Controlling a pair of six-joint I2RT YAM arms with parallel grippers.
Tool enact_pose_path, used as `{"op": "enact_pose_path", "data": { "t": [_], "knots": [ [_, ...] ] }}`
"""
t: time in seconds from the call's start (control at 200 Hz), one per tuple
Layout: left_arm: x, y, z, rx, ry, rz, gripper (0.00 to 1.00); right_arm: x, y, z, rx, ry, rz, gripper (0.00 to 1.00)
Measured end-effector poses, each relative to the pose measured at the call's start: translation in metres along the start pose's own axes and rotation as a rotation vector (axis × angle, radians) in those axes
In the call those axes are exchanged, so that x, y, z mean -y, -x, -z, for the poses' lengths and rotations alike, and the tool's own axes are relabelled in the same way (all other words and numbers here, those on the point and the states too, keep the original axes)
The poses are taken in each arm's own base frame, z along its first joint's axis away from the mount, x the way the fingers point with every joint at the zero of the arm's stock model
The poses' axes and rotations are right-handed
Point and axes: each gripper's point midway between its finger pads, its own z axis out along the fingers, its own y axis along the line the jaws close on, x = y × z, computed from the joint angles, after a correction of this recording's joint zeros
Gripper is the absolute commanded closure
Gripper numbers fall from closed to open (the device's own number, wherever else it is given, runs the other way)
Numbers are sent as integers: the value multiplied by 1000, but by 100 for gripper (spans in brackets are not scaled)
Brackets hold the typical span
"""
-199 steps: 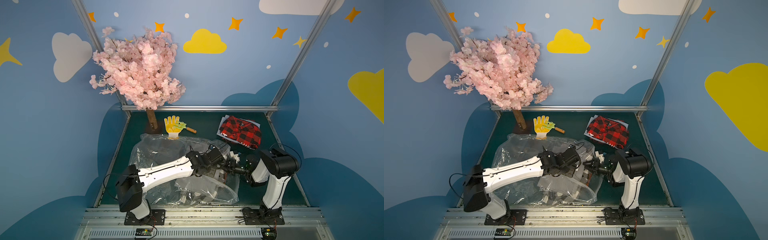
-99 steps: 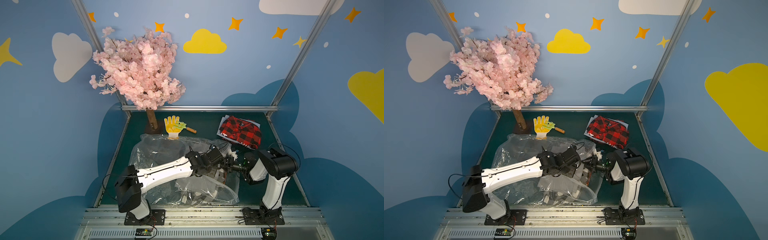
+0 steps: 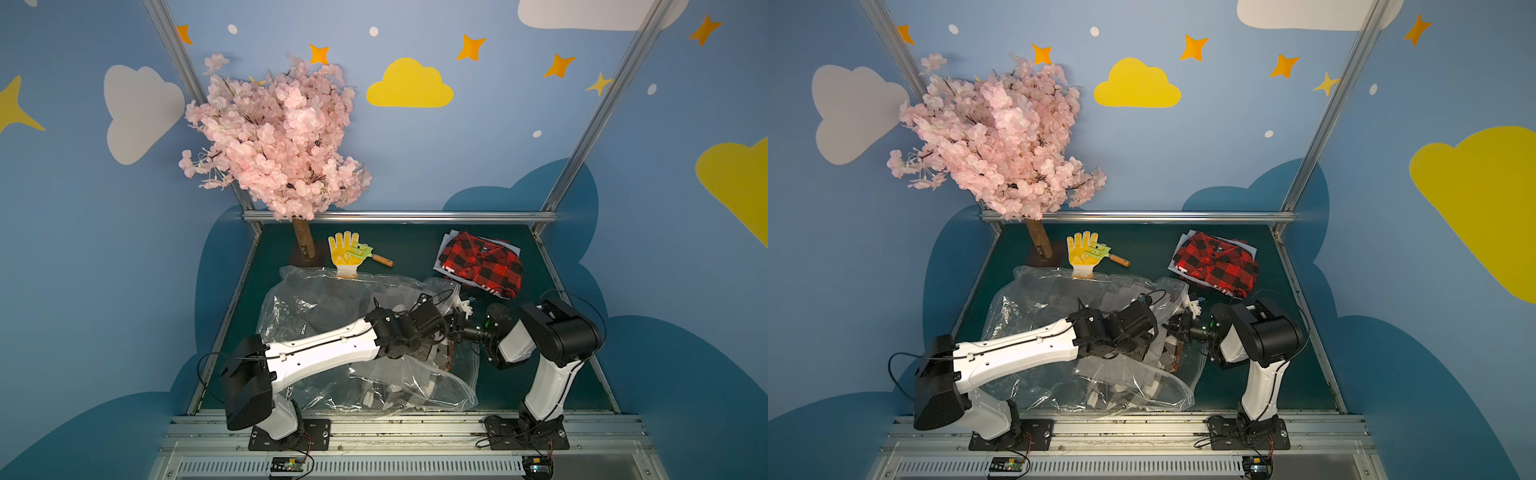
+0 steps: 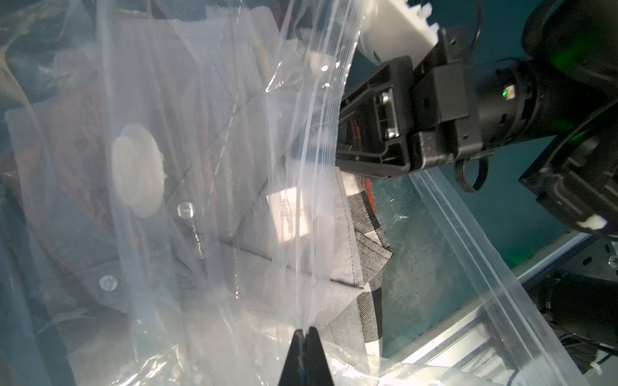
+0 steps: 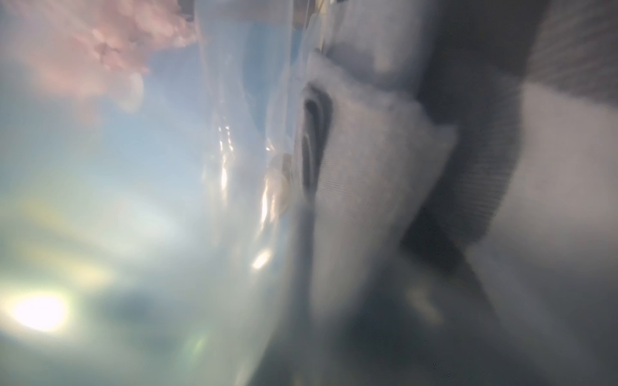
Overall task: Take the shirt out of the vacuum bag
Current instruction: Take out the shirt from the vacuum bag.
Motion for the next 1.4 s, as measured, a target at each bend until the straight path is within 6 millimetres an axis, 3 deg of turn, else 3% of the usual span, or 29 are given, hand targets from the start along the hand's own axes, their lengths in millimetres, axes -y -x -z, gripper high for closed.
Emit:
{"op": "enact_pose_path", "data": {
  "t": [0.205, 0.515, 0.716, 0.896, 1.146, 1.401],
  "knots": [
    [-3, -9, -3, -11, -4, 9, 97, -2, -1, -1, -3, 3, -14, 100],
    [-4, -7, 6, 16, -15, 13, 97, -33, -3, 4, -3, 14, 18, 100],
    [-7, -4, 10, 32, -6, -4, 97, -46, -10, 17, 6, -112, 45, 100],
    [-12, 0, 9, 35, 5, 2, 97, -74, -4, 37, 52, -262, 93, 100],
    [-22, 7, 11, 48, 14, 27, 97, -55, -16, 60, 54, -367, -3, 100],
    [-28, 1, 4, 35, 25, 24, 97, -56, -11, 82, 98, -369, -36, 100]
  ]
}}
